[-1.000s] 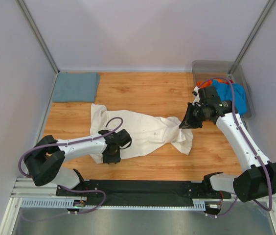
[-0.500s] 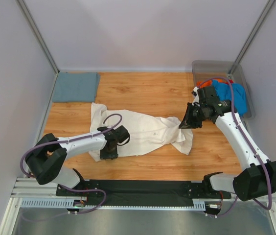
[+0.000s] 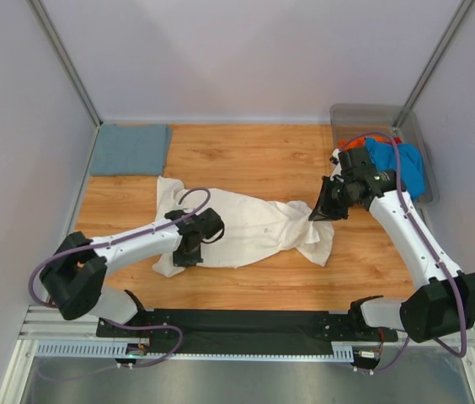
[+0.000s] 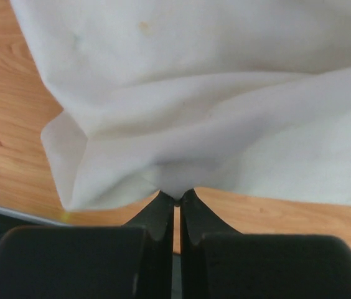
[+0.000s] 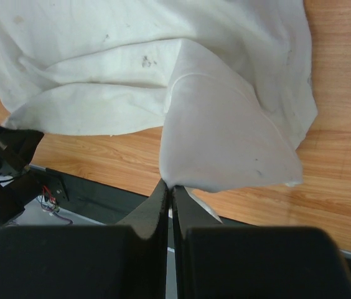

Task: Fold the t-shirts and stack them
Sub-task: Flatten the tshirt out

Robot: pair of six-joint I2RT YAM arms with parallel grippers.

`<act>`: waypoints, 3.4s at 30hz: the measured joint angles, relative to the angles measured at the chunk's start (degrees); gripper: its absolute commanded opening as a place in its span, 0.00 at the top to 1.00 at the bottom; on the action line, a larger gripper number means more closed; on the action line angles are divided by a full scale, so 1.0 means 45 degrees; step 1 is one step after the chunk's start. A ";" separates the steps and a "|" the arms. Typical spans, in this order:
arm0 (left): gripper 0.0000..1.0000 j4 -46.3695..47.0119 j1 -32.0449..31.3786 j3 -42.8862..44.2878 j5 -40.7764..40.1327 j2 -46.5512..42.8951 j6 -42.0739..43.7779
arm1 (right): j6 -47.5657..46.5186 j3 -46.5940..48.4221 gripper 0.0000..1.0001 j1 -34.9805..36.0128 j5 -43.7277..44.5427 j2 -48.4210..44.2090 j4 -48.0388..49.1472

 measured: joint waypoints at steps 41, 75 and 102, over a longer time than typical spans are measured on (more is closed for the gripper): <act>0.63 -0.0461 -0.1360 0.0015 0.5649 -0.2453 0.1001 | -0.0277 0.3512 1.00 0.0083 0.5202 -0.0908 -0.3026; 0.56 0.1681 -0.5960 0.0865 0.4969 0.1787 -0.1020 | -0.0335 0.2603 1.00 0.0335 0.4605 -0.1219 -0.2555; 1.00 0.1433 -0.5775 0.0534 0.4274 0.1797 -0.1511 | -0.0389 0.2497 1.00 0.0505 0.4614 -0.1224 -0.2477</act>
